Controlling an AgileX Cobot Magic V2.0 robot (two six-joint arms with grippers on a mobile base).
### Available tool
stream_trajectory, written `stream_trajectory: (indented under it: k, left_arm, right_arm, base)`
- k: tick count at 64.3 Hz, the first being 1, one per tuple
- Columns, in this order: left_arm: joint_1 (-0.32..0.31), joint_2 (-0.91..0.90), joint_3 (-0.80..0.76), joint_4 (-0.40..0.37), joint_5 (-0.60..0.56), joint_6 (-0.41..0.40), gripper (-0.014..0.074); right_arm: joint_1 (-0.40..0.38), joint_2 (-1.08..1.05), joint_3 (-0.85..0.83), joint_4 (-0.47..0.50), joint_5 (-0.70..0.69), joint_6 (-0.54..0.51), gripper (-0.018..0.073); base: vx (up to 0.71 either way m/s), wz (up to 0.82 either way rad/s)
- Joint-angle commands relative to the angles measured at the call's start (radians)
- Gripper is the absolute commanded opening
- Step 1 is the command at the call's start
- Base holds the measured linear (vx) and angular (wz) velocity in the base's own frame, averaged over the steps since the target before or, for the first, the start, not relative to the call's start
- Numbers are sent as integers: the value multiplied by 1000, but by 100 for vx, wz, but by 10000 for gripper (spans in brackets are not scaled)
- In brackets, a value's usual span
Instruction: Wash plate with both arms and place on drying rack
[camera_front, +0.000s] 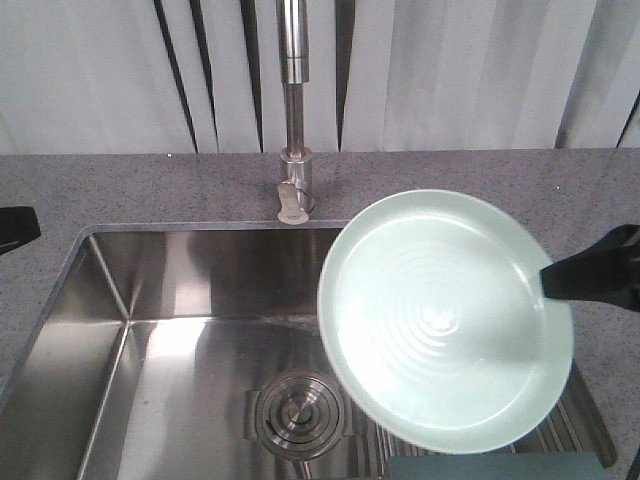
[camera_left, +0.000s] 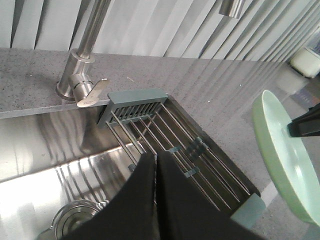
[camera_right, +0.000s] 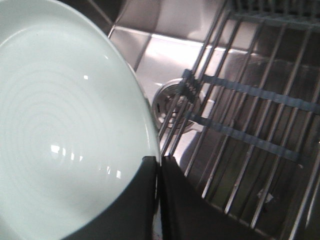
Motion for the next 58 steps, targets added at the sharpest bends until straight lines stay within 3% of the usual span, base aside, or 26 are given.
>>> stream_trajectory:
  k: [1,17,32,45,58]
  left_arm:
    - [-5,-11,-21,26,-2,-7,-7]
    - [-5,-11,-21,25,2,-7,-7]
    - [-5,-11,-21,25,-3,-7,-7]
    - [-5,-11,-21,33,-10,-7,-7]
    - [-5,-11,-21,34,-18,-7,-7]
  right_arm:
    - [125,27,-25,-13,-136,76,-4]
    - [434,211,-32,-50,-365,195,-3]
    - [581,367,-190,-144,-455,374,-4]
    - [571,463,-368,-293,-457,531,-4]
    - [478,475,-452,-409,-290,578,-4]
  base:
    - [0,0]
    - [0,0]
    - [0,0]
    - [0,0]
    - [0,0]
